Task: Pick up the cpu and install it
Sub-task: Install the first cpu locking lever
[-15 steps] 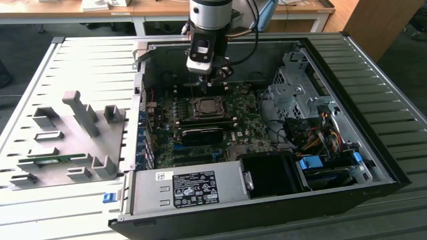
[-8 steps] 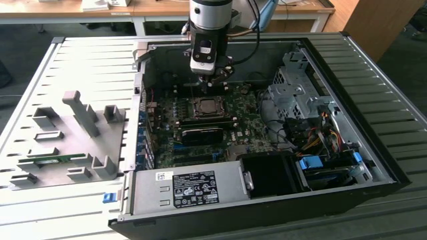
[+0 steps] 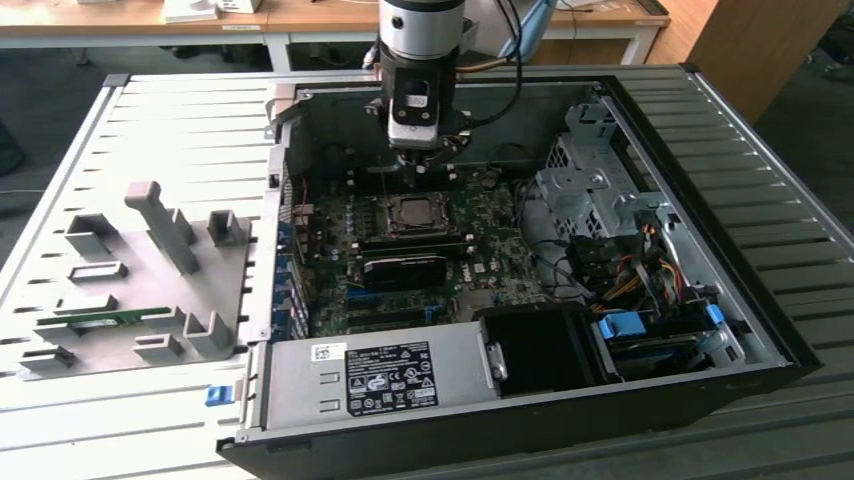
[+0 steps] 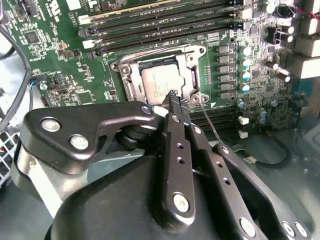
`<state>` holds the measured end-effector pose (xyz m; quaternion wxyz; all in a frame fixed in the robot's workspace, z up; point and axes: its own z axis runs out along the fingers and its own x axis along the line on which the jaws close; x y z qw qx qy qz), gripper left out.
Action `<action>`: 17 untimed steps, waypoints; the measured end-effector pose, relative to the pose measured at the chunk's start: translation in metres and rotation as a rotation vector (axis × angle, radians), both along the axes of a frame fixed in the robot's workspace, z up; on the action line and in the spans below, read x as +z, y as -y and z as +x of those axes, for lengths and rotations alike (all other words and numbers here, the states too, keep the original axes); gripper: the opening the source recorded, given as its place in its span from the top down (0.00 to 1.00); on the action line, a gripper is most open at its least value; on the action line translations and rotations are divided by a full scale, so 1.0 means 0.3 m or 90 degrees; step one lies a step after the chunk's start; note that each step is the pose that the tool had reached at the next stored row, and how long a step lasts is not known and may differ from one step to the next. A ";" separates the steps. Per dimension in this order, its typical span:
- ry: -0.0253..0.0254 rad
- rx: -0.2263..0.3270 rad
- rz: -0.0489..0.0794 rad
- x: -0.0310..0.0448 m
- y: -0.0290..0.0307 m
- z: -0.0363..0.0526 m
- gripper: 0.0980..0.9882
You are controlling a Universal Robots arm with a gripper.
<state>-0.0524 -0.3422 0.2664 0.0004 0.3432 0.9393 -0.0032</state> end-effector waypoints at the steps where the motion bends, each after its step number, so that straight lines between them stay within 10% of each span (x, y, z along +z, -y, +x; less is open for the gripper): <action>1: 0.0000 0.006 0.000 0.000 0.000 0.000 0.97; 17: 0.0000 0.094 -0.001 0.000 0.000 0.000 0.97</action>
